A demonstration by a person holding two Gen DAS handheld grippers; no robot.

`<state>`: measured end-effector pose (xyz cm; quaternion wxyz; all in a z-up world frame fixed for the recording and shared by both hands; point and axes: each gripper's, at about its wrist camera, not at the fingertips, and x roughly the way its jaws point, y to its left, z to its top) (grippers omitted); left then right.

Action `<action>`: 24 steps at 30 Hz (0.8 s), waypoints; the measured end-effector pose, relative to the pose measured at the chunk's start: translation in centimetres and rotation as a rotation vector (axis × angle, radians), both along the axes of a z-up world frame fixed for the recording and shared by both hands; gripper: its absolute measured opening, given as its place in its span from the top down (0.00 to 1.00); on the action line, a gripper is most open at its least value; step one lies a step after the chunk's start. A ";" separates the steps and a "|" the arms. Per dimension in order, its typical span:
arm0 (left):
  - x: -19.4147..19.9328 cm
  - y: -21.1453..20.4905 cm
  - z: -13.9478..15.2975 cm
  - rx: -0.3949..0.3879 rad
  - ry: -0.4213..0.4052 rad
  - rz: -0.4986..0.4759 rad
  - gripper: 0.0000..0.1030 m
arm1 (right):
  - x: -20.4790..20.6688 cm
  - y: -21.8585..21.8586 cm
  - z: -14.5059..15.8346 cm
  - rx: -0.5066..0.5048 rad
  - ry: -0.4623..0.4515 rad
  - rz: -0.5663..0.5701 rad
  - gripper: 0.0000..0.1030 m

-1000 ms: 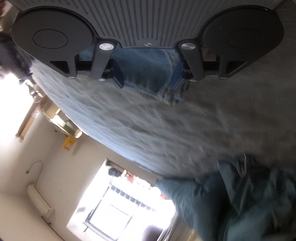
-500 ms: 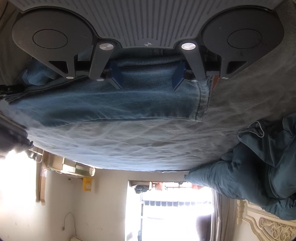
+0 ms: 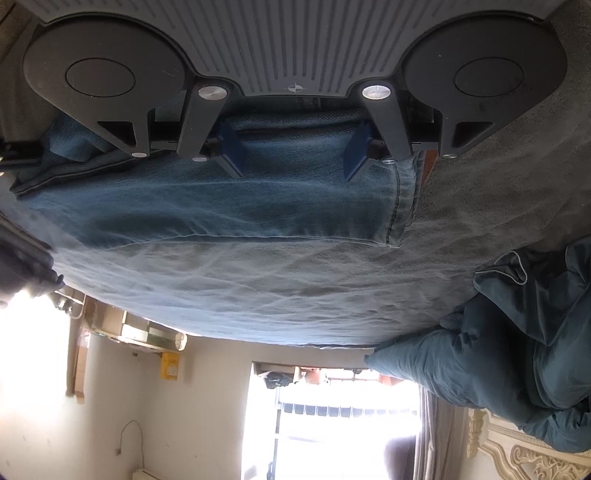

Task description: Fold clothes

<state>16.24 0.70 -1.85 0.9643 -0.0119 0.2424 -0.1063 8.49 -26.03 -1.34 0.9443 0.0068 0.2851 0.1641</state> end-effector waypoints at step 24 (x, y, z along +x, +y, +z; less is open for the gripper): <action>-0.4 -0.8 2.4 -0.172 -0.022 0.002 0.42 | 1.6 2.0 1.6 0.168 -0.073 0.001 0.82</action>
